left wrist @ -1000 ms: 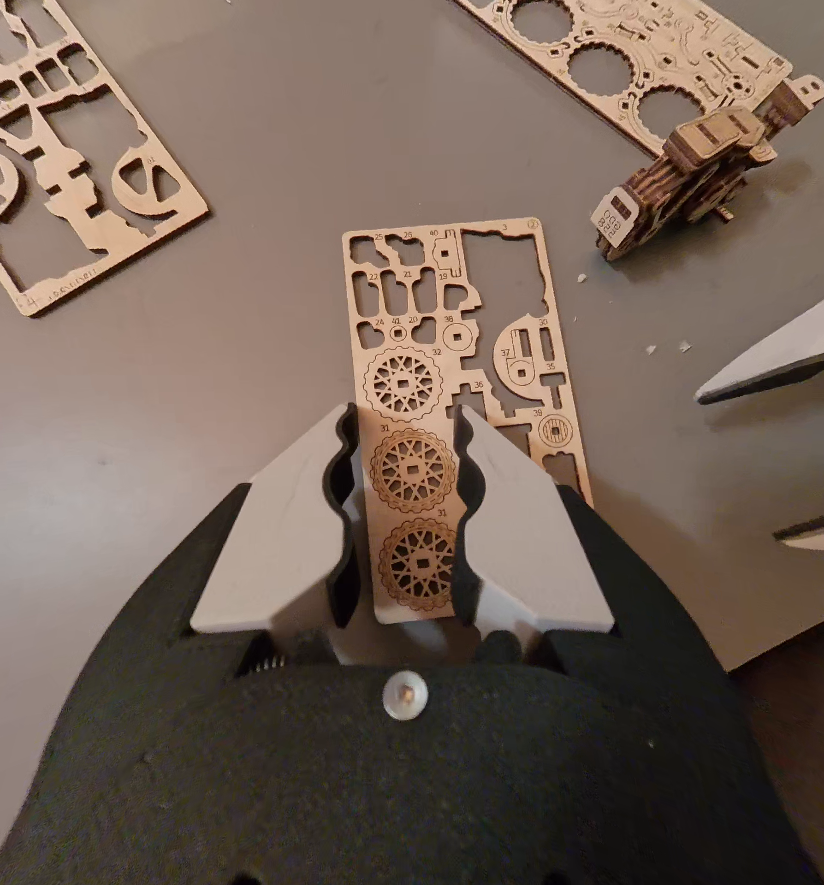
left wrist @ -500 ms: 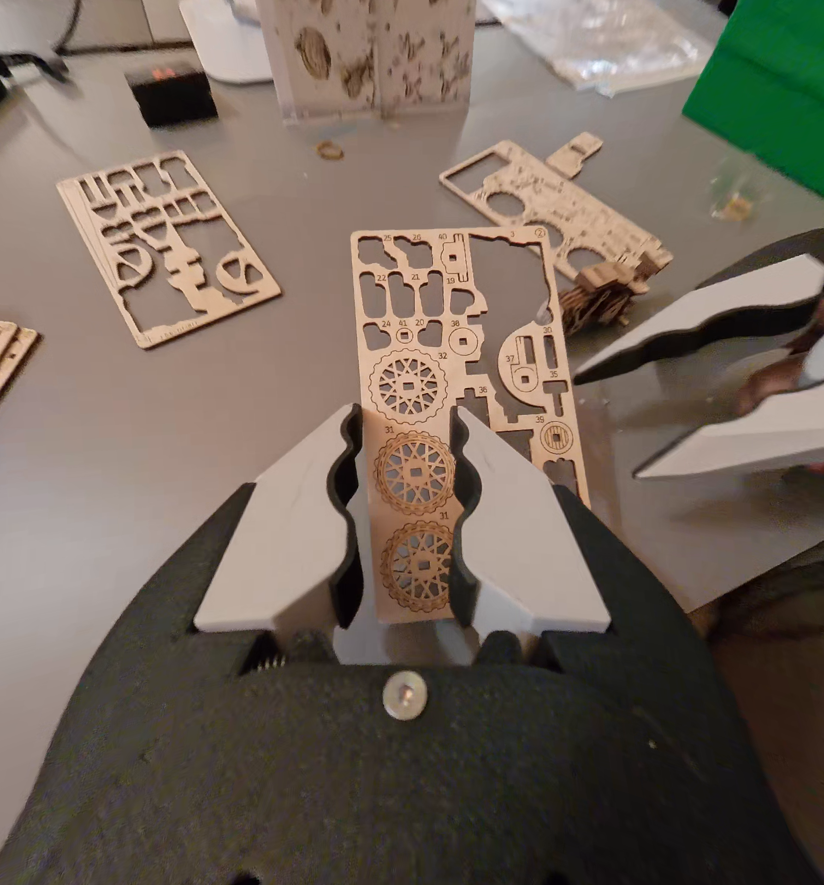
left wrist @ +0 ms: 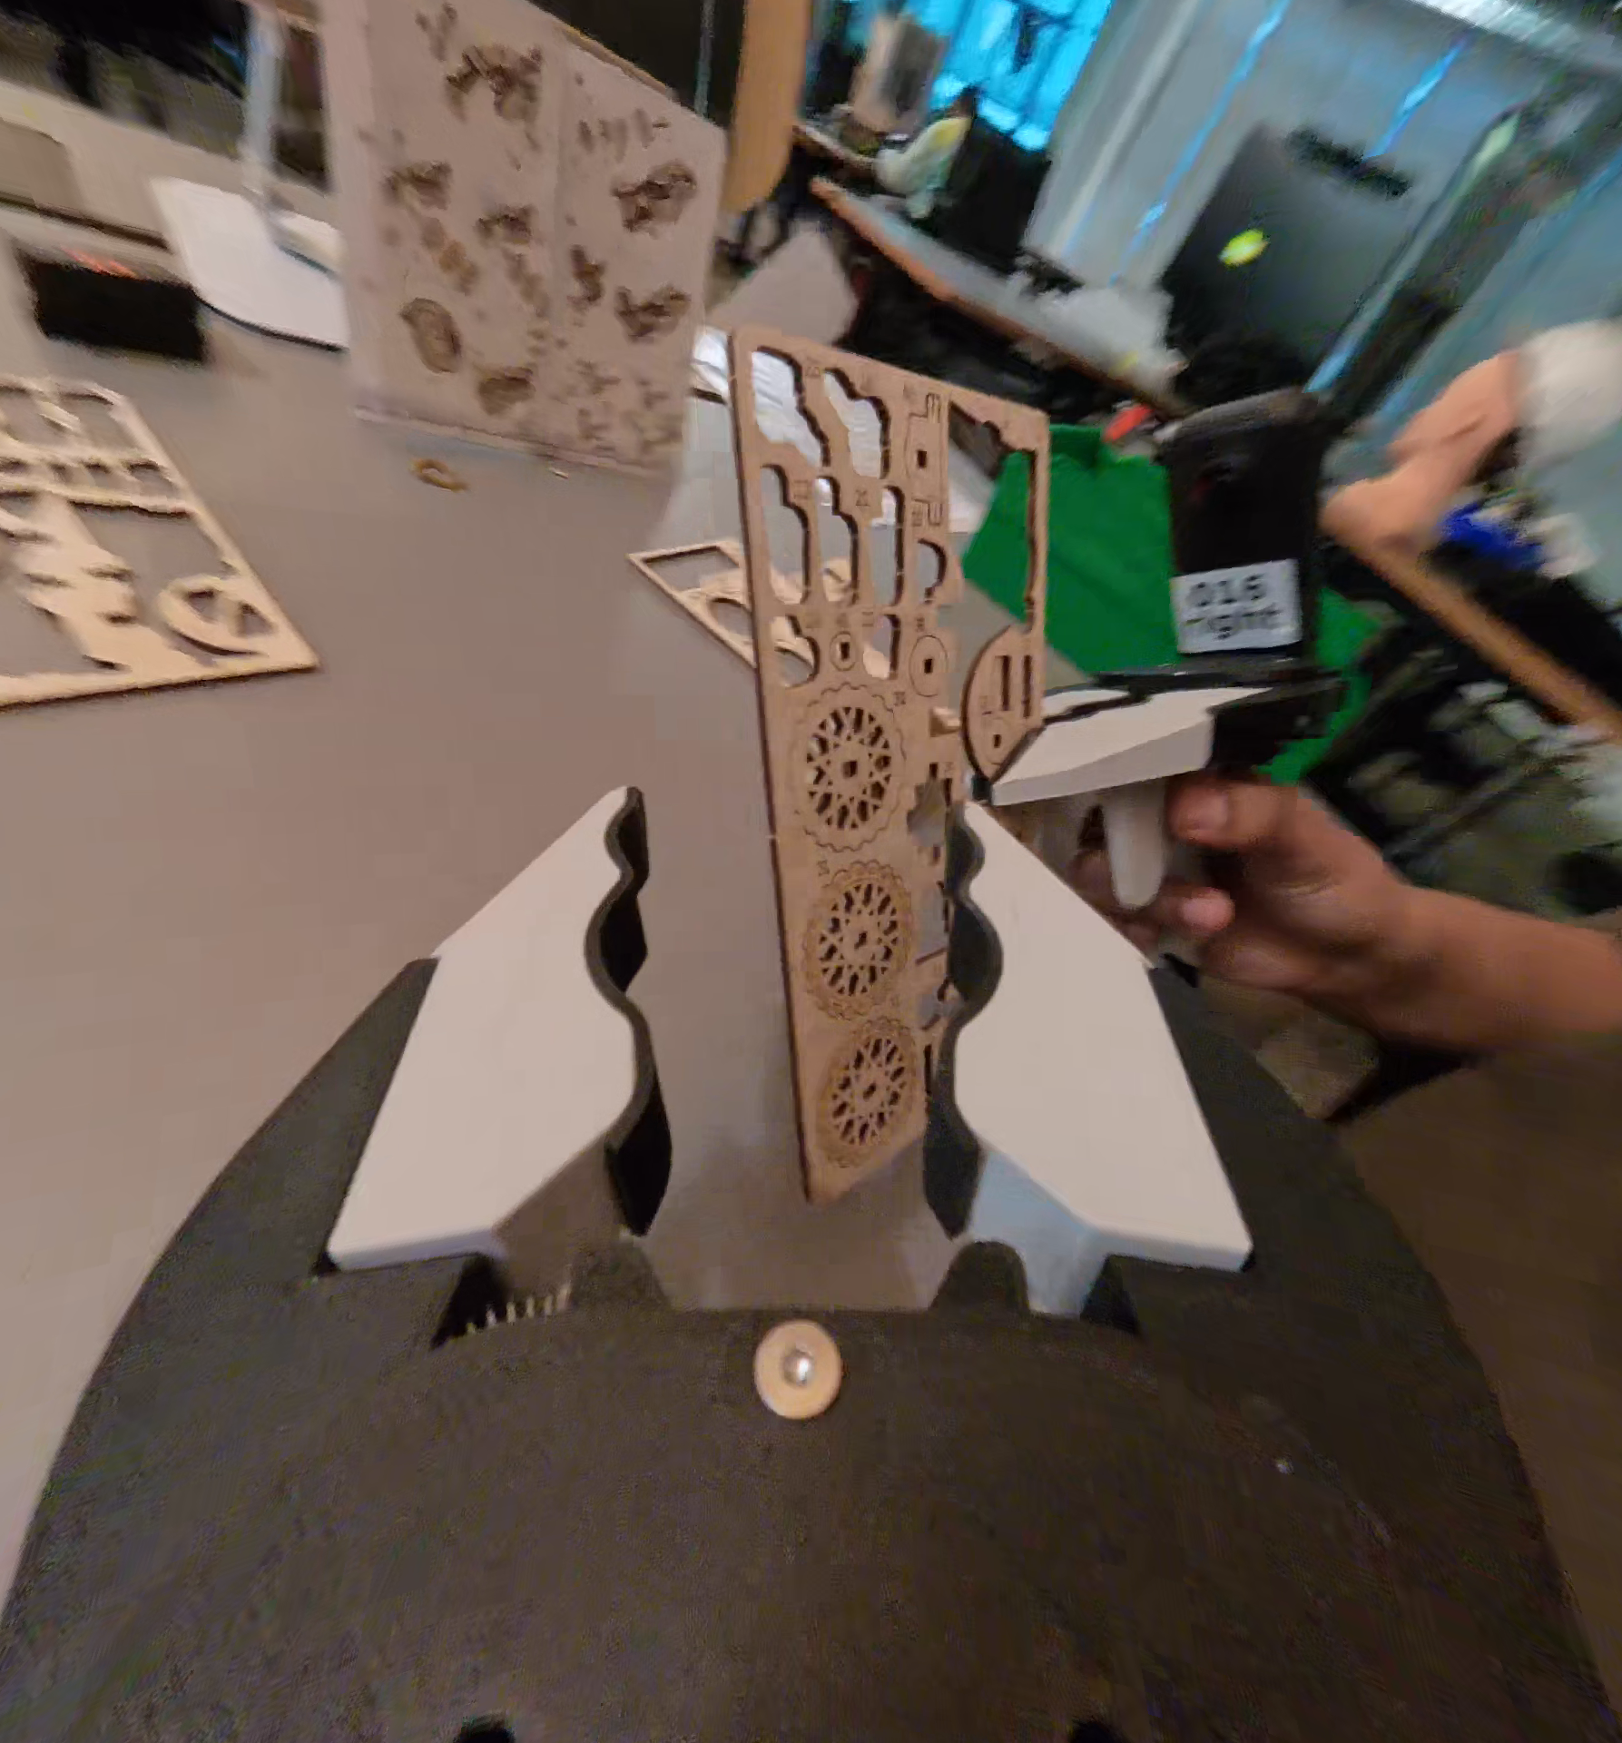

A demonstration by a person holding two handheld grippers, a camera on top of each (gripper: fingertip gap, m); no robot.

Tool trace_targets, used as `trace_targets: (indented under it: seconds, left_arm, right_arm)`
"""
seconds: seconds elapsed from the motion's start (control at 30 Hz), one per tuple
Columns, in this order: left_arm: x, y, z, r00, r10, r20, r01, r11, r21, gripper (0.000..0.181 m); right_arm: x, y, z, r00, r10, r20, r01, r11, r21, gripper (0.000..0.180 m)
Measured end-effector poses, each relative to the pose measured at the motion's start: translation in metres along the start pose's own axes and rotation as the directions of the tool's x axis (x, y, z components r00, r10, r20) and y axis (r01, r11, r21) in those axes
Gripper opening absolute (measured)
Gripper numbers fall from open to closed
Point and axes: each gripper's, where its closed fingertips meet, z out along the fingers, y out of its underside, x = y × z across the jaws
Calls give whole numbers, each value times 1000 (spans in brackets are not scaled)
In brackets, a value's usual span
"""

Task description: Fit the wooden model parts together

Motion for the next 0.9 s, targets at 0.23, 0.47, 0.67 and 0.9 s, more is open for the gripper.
trace_targets:
  seconds: [0.23, 0.47, 0.67, 0.9]
  left_arm:
    - [45, 11, 5, 884, -205, -421, 178, 979, -105, 26]
    - [52, 23, 17, 860, -201, -469, 123, 974, -191, 1]
    - [60, 30, 28, 838, -226, -496, 104, 960, -261, 1]
    - [67, 29, 39, 819, -242, -521, 100, 953, -286, 1]
  right_arm:
    - [-13, 11, -3, 989, 106, 102, -102, 994, -47, 0]
    - [-4, 6, -18, 995, 81, 50, -82, 996, 28, 8]
    - [2, 9, -28, 999, 50, -9, -50, 998, 24, 6]
    - [4, 6, -40, 998, 24, -57, -21, 998, 53, 5]
